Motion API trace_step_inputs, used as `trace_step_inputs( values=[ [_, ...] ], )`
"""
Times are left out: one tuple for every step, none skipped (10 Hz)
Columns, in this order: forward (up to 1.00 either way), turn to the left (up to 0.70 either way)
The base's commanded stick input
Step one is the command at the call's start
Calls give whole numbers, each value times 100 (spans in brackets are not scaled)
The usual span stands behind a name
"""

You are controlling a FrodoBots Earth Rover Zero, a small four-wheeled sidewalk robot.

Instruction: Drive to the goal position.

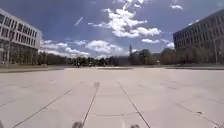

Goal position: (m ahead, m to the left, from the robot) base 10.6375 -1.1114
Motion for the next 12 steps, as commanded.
trace_step_inputs(
  values=[
    [70, 0],
    [70, 0],
    [70, 0],
    [70, 0],
    [70, 0],
    [70, 0],
    [70, 0],
    [70, 0],
    [70, -1],
    [70, -2],
    [70, -1],
    [70, -1]
  ],
)
